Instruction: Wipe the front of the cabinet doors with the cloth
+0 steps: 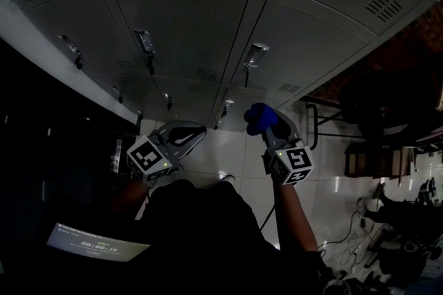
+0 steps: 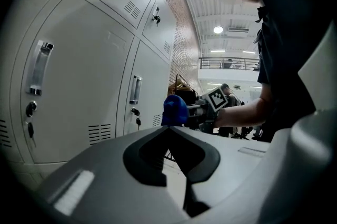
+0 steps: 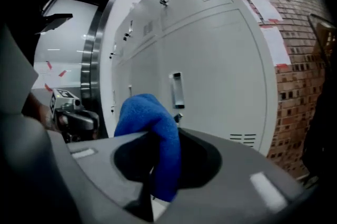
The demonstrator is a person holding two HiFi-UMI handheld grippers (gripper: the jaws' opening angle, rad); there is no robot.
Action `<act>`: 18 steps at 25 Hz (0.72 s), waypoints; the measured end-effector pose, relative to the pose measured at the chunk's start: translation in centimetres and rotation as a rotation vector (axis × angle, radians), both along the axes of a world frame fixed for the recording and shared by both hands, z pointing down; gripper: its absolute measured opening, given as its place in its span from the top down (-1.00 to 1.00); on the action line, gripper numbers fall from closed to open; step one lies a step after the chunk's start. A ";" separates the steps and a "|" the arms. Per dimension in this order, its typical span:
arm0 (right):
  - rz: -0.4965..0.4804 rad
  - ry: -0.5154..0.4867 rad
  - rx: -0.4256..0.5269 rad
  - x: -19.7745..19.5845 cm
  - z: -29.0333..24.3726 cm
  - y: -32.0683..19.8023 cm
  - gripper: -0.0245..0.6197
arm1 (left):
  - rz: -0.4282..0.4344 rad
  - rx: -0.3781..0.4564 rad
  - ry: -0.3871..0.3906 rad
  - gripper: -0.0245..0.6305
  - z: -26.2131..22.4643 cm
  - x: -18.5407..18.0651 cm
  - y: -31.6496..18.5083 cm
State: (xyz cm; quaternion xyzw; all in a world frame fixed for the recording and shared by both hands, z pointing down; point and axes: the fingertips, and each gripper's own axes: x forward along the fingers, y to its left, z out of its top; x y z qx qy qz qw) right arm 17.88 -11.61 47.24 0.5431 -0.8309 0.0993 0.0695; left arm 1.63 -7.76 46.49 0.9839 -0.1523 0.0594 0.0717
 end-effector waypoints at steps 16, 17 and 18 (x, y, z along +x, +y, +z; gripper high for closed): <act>-0.164 -0.047 0.044 -8.9 -2.1 3.7 0.71 | 0.007 0.019 0.017 0.93 -0.5 -1.2 0.0; -0.168 -0.052 0.044 -9.1 -2.1 3.7 0.71 | 0.008 0.021 0.020 0.93 -0.6 -1.2 0.0; -0.174 -0.055 0.051 -9.2 -2.0 3.7 0.71 | 0.010 0.023 0.024 0.93 -0.6 -1.2 0.0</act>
